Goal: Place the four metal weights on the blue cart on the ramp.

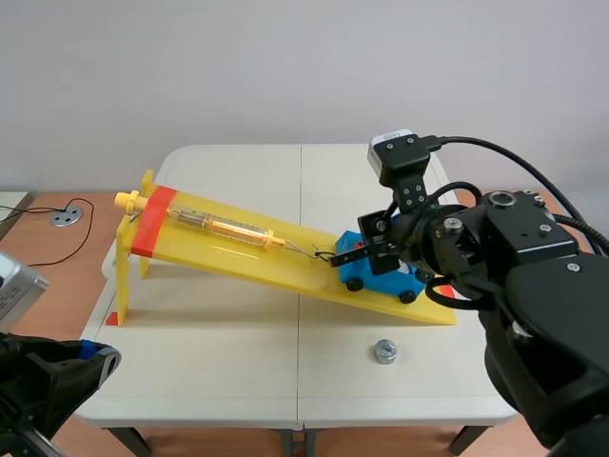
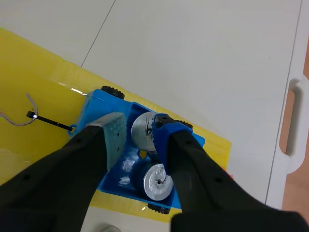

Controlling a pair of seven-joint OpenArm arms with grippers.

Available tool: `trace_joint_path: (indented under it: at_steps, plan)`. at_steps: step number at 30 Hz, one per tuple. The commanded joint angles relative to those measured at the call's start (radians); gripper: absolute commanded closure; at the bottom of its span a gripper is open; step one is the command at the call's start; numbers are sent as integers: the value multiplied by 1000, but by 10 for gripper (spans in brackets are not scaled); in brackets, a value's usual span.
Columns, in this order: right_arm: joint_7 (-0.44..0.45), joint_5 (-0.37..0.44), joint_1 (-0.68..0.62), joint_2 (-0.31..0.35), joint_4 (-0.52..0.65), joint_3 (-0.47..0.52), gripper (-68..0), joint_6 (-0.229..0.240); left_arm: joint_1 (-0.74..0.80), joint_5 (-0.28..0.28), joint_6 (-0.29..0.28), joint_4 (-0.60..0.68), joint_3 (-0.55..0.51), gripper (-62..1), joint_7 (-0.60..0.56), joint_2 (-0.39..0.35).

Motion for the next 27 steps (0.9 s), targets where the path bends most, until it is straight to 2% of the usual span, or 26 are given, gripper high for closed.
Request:
trace_joint_path:
  at_steps: [1,4,12,17,22,27]
  plan:
    - [93,57,121,11,110,-4,-242,2,-20,-44,-20,62,-14,-36,-97,-5]
    - [49,110,103,44,192,11,-278,22,-20,-44,-20,62,-14,-36,-97,-5]
    - [-36,240,-36,166,467,103,-283,68,-20,-44,-20,62,-14,-36,-97,-5]
    - [-82,331,-162,237,618,201,-283,113,-20,-44,-20,62,-14,-36,-97,-5]
    - [-109,395,-310,309,761,312,-283,130,-20,-44,-20,62,-14,-36,-97,-5]
    - [-127,457,-447,328,842,419,-283,167,-20,-44,-20,62,-14,-36,-100,-5]
